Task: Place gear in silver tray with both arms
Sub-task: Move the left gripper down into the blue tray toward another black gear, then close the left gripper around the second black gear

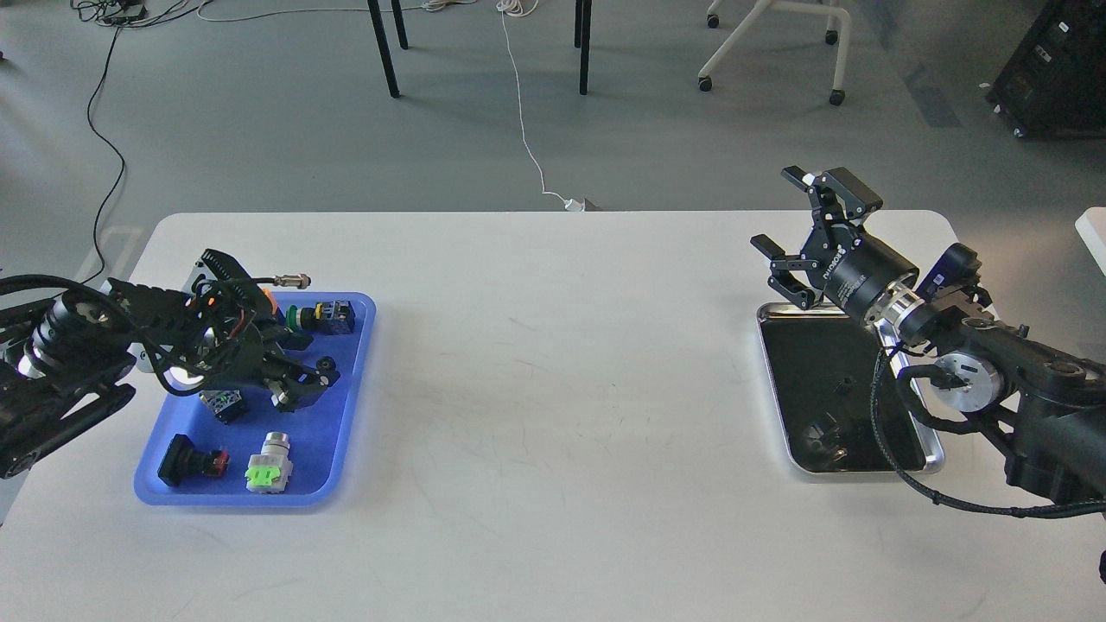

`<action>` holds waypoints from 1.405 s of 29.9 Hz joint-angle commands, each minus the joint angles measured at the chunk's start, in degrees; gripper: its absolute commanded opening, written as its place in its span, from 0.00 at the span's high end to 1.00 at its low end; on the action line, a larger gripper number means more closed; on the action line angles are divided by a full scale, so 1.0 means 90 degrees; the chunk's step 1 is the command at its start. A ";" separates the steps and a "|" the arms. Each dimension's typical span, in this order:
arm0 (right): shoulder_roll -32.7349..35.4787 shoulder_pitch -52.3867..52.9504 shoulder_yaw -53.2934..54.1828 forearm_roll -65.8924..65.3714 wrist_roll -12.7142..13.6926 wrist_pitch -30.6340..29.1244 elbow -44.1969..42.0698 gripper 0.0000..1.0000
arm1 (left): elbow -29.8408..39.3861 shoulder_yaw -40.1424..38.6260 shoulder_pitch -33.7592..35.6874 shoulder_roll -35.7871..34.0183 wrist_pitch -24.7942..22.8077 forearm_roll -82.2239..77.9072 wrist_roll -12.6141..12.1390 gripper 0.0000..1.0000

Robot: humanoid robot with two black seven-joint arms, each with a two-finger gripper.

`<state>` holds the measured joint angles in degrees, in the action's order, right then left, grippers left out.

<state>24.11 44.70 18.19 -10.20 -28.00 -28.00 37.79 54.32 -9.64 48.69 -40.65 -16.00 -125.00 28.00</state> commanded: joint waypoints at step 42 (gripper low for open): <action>0.0046 -0.0045 0.0020 0.0000 0.0001 0.0000 0.0020 0.02 | -0.0254 0.0026 -0.0108 0.0230 0.0010 0.0000 0.0000 0.74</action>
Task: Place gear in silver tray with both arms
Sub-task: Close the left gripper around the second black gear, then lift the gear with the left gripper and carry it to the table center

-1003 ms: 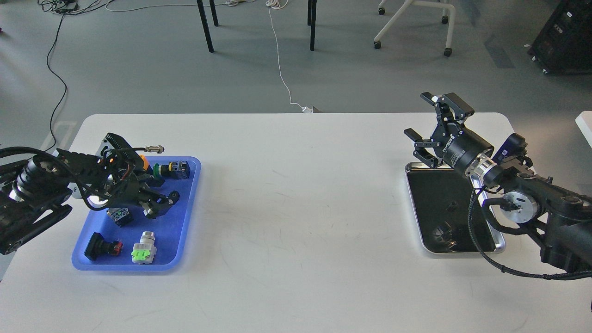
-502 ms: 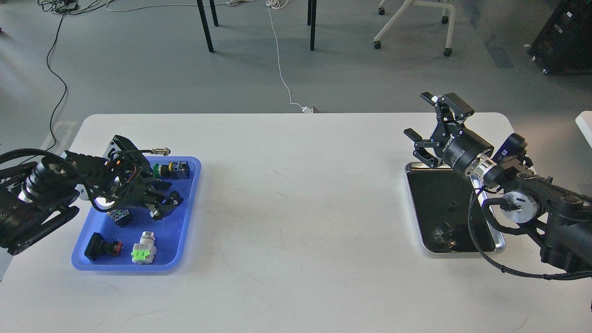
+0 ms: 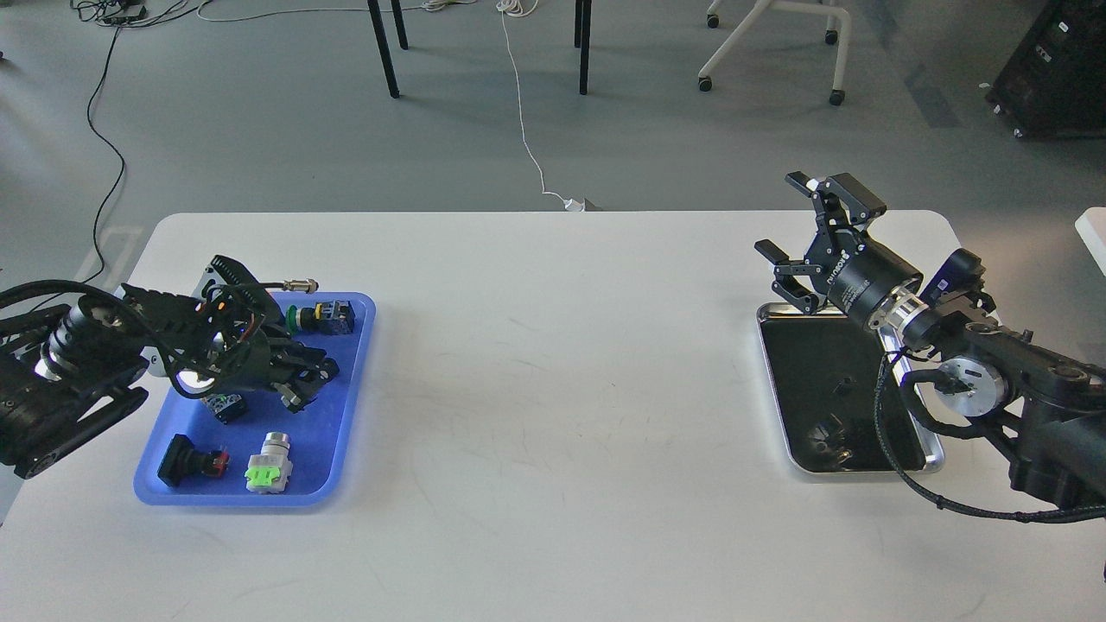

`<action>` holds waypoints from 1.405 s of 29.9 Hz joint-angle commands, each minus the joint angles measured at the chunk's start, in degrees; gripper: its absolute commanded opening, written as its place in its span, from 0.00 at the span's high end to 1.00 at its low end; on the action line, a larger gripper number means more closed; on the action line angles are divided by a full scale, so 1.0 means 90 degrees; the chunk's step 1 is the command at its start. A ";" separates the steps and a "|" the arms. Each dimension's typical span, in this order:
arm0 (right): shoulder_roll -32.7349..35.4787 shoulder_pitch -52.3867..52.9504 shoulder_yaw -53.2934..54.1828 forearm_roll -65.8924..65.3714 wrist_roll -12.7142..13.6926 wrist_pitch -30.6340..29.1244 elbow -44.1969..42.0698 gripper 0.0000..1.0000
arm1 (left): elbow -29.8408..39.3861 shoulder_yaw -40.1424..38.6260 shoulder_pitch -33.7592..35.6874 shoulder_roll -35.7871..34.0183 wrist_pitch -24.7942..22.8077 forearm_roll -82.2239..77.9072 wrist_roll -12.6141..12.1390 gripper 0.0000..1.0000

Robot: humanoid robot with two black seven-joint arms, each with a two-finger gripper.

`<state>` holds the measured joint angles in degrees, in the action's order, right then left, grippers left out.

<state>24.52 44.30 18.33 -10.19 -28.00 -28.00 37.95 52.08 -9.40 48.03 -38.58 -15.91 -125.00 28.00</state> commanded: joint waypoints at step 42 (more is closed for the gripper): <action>0.0000 -0.0029 -0.0005 0.0000 0.0000 0.0000 -0.0007 0.02 | 0.1614 -0.0079 0.1342 -0.0450 -0.0449 0.0000 0.0000 0.90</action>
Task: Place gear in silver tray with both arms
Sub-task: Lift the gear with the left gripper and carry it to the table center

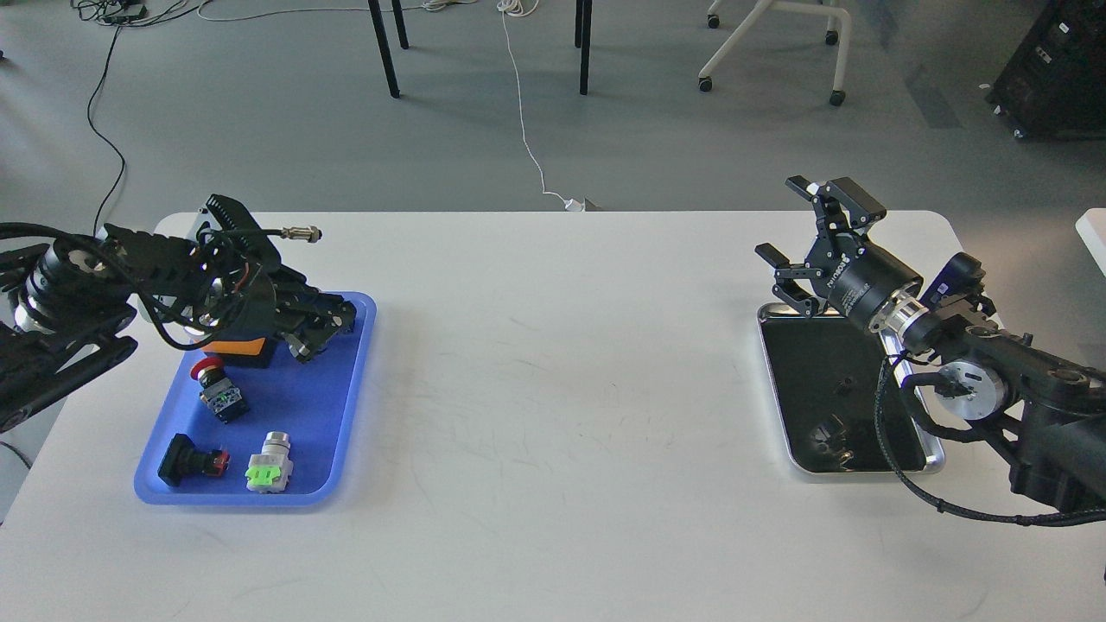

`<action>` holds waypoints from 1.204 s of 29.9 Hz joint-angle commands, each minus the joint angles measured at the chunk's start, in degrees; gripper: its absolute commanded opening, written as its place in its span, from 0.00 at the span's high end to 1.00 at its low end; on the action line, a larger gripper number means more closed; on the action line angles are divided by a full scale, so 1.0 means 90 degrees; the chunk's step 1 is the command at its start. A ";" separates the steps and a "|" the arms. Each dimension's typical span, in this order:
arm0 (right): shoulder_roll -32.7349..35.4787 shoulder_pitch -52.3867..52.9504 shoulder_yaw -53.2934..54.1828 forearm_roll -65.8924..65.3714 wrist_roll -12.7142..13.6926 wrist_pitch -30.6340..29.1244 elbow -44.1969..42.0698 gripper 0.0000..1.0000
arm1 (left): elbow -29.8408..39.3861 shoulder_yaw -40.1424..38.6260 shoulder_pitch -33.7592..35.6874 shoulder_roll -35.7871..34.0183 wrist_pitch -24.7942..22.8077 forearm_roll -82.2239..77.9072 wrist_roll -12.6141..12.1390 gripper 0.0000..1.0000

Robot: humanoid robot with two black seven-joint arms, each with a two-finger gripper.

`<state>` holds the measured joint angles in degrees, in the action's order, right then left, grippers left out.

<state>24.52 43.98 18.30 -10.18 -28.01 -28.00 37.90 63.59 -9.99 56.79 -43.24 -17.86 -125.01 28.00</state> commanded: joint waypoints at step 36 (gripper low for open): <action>0.0049 0.0006 0.0008 -0.0002 0.0001 0.0000 -0.0022 0.02 | -0.0327 0.1726 0.0937 0.4072 -0.0916 0.0001 0.0000 0.89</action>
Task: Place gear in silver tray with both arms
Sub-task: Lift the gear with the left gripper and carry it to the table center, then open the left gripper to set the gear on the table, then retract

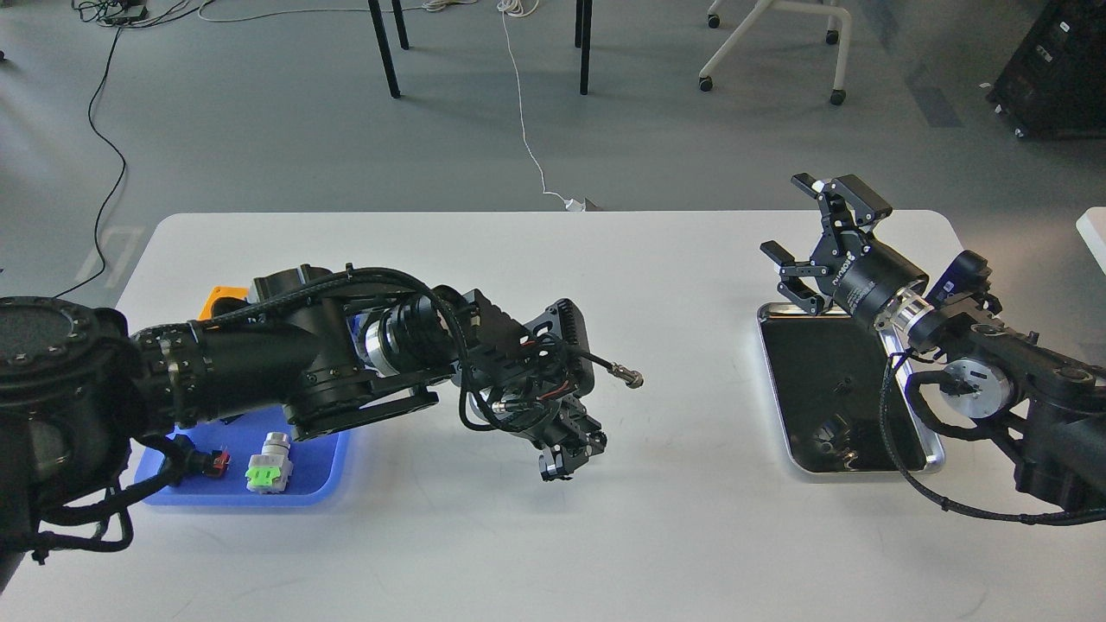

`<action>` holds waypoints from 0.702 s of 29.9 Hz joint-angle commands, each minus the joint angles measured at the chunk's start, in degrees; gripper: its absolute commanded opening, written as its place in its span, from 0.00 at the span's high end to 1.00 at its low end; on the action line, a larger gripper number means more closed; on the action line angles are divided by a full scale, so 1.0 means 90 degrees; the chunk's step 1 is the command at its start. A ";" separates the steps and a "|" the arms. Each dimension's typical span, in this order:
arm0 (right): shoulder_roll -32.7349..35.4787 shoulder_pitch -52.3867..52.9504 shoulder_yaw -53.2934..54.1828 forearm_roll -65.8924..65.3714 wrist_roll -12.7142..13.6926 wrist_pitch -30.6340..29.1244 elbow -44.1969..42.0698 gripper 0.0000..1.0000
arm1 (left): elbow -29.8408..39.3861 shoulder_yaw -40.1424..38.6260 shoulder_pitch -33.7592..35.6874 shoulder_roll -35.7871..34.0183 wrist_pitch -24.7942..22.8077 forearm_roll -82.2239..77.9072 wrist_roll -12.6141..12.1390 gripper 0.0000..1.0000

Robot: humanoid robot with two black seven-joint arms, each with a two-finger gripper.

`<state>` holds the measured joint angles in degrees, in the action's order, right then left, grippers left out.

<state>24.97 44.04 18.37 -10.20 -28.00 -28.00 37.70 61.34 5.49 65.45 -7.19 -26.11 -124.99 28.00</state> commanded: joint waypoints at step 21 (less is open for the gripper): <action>0.0058 -0.0010 -0.0001 0.0000 0.0000 0.0000 0.0010 0.02 | -0.0067 -0.0219 0.0149 0.0086 0.0088 -0.0001 0.0000 0.20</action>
<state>25.37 43.94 18.37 -10.19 -28.00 -28.00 37.74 60.58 4.48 66.34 -5.74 -25.69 -125.00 28.00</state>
